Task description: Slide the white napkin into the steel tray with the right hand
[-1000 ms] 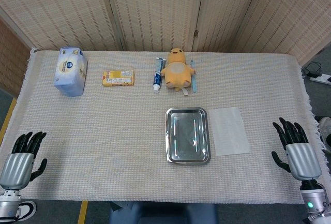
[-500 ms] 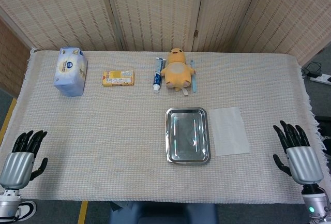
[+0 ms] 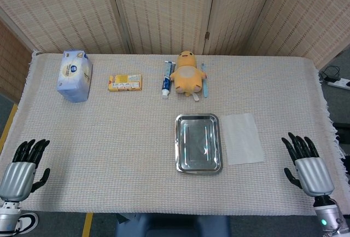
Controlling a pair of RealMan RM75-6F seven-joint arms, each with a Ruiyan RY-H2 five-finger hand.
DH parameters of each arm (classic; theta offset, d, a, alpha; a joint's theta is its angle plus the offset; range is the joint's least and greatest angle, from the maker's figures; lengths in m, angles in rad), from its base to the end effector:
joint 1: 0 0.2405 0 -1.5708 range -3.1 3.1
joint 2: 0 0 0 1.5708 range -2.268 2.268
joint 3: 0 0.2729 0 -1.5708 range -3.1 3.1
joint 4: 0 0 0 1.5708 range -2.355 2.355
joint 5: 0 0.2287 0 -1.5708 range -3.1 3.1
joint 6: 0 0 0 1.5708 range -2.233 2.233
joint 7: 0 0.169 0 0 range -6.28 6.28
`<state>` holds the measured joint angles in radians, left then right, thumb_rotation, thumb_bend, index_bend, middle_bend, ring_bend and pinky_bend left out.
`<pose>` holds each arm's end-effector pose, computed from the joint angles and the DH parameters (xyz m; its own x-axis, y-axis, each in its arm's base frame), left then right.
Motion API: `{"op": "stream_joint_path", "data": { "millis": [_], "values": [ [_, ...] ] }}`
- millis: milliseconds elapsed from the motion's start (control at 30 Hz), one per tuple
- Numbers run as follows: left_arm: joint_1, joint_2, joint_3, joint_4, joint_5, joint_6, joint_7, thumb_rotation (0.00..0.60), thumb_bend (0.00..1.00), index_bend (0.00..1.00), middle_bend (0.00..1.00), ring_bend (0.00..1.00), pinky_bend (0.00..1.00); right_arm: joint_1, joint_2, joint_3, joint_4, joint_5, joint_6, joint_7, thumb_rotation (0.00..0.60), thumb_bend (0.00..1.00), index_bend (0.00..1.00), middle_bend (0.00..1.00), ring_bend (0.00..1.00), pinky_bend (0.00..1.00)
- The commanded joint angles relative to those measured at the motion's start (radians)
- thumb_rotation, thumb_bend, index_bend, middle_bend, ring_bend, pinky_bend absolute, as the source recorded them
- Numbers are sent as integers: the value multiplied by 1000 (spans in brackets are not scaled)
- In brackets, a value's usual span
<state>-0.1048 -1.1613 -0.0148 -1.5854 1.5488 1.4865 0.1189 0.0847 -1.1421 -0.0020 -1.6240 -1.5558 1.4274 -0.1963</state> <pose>-0.3263 0.2072 0.1287 0.4937 0.0200 0.8694 0.8677 -0.0778 -0.4909 -0.3281 -0.1952 0.1193 0.5457 -0.0992 0.8321 -0.8378 -0.0846 0.5394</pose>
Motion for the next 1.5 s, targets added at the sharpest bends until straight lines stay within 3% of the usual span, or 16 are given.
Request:
{"op": "stream_joint_path", "data": {
  "millis": [33, 367, 700, 1100, 1500],
  "values": [
    [-2, 0, -2, 1, -2, -3, -2, 600, 494, 104, 135, 0, 82, 3, 1, -12, 1, 1, -19, -9, 600, 409, 26, 0, 0, 0],
    [0, 1, 0, -2, 1, 1, -5, 600, 493, 104, 135, 0, 82, 8, -55, -47, 113, -14, -67, 17, 600, 409, 164, 0, 0, 0],
    [2, 10, 1, -12, -1, 2, -15, 600, 493, 103, 135, 0, 82, 36, -163, -47, 294, -35, -98, 70, 600, 410, 314, 0, 0, 0],
    [7, 21, -2, -28, -7, 8, -18, 600, 493, 99, 136, 0, 80, 60, -361, -28, 601, -89, -25, 128, 600, 409, 328, 0, 0, 0],
    [9, 34, -1, -28, 1, 14, -47, 600, 493, 97, 136, 0, 44, 111, -494, -27, 764, -109, -43, 139, 600, 410, 386, 38, 18, 0]
  ]
}}
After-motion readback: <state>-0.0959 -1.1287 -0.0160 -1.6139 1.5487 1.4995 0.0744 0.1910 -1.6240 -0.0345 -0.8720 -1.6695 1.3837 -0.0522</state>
